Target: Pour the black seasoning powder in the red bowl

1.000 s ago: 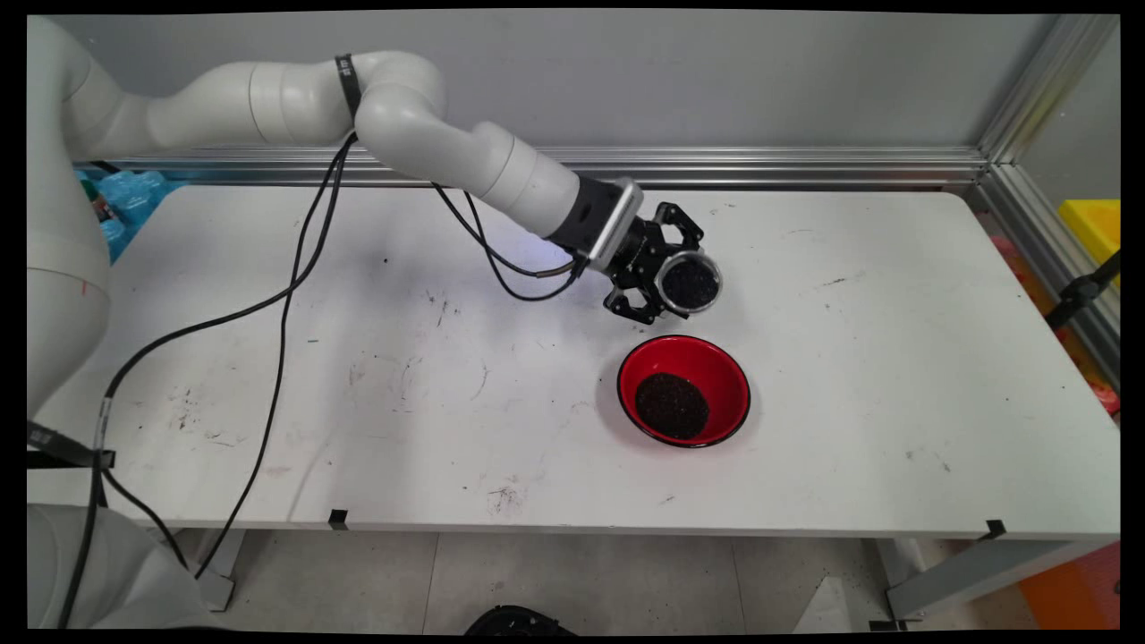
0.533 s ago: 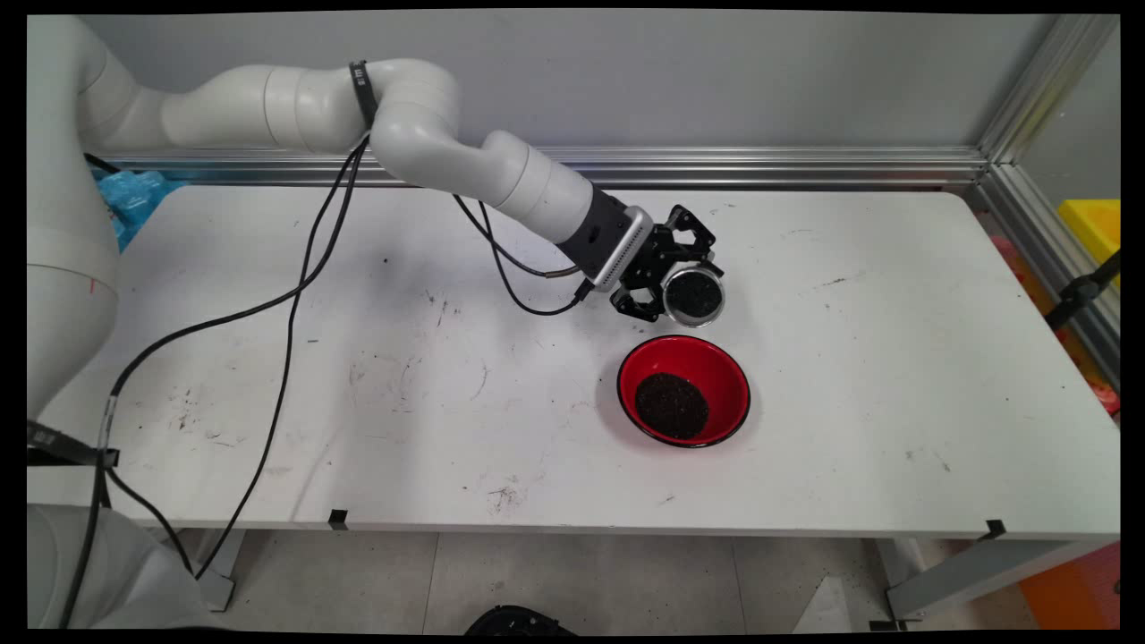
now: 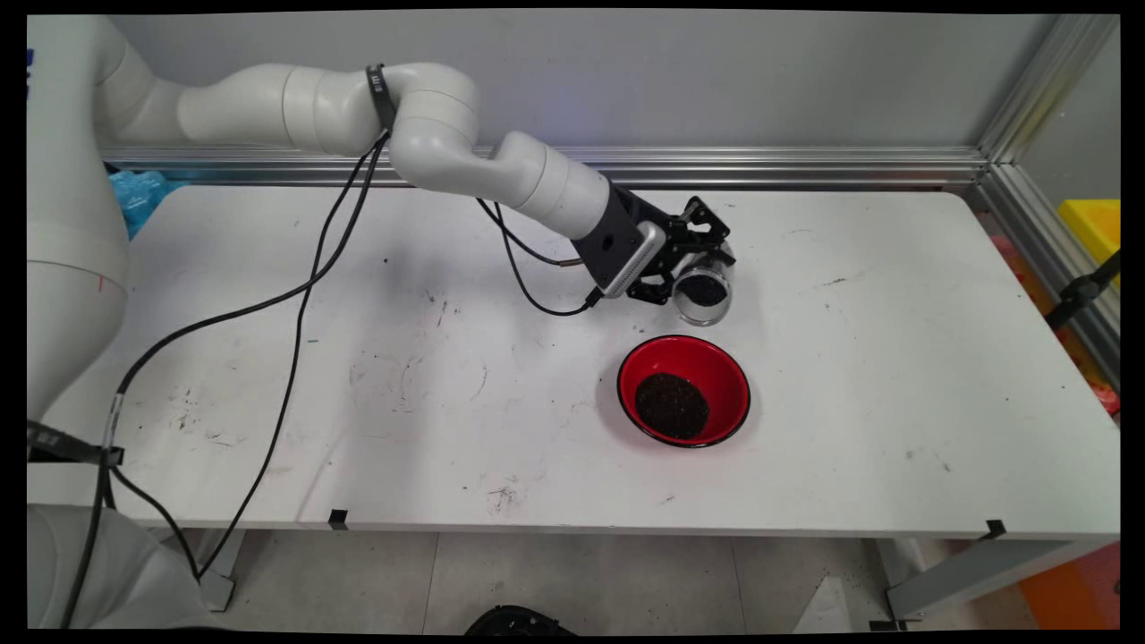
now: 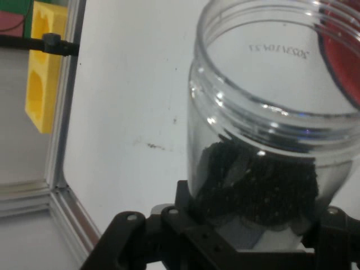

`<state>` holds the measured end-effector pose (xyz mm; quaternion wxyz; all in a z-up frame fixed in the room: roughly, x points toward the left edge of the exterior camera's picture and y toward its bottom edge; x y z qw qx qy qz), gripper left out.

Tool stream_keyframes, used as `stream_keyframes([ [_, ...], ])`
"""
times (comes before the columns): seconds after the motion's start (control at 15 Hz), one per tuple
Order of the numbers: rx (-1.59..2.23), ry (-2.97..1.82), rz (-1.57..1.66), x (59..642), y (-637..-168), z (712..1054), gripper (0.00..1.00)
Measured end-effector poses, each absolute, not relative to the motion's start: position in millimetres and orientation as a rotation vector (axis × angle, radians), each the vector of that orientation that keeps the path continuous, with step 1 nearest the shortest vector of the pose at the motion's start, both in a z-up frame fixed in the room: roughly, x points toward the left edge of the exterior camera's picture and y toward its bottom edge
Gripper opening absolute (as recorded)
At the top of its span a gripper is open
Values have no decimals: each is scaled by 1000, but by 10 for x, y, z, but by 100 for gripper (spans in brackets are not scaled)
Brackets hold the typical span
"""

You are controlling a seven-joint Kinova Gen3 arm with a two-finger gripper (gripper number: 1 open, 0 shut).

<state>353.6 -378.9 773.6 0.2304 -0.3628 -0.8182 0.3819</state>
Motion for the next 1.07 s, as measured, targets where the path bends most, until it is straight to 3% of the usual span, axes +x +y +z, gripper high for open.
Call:
stream_keyframes([
  [1.07, -1400, -2141, 1317, 3421, -3754, 7688, 0],
])
